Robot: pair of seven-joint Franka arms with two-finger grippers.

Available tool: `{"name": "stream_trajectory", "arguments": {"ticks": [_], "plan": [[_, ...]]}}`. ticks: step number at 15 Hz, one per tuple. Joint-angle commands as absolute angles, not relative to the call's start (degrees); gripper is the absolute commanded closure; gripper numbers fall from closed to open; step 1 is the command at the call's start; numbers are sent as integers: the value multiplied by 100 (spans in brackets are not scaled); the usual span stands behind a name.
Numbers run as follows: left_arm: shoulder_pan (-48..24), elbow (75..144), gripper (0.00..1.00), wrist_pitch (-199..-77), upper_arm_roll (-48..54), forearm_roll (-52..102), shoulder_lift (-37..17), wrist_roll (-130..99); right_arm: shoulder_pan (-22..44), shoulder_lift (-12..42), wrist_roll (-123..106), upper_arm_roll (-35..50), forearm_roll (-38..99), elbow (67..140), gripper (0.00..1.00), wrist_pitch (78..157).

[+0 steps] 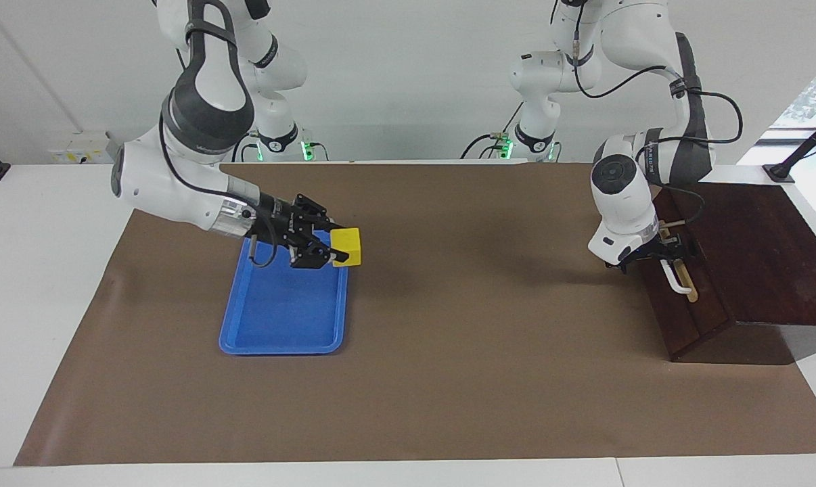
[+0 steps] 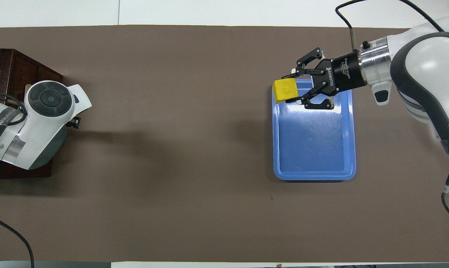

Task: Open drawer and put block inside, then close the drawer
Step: 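Grasp and lift the yellow block while the left gripper pulls the drawer open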

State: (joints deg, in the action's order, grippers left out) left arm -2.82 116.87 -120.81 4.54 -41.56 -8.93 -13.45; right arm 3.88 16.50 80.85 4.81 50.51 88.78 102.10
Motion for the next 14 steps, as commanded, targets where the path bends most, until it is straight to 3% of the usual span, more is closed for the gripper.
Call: {"name": "stream_trajectory", "arguments": {"ticks": [1, 14], "plan": [[-369, 11795, 0, -12261, 483, -4280, -905, -1450, 544, 1705, 8586, 527, 5132, 8640, 100, 10169], [-1142, 11777, 0, -11804, 492, -4096, -853, -1450, 861, 1705, 8701, 536, 5256, 8649, 100, 10222]]}}
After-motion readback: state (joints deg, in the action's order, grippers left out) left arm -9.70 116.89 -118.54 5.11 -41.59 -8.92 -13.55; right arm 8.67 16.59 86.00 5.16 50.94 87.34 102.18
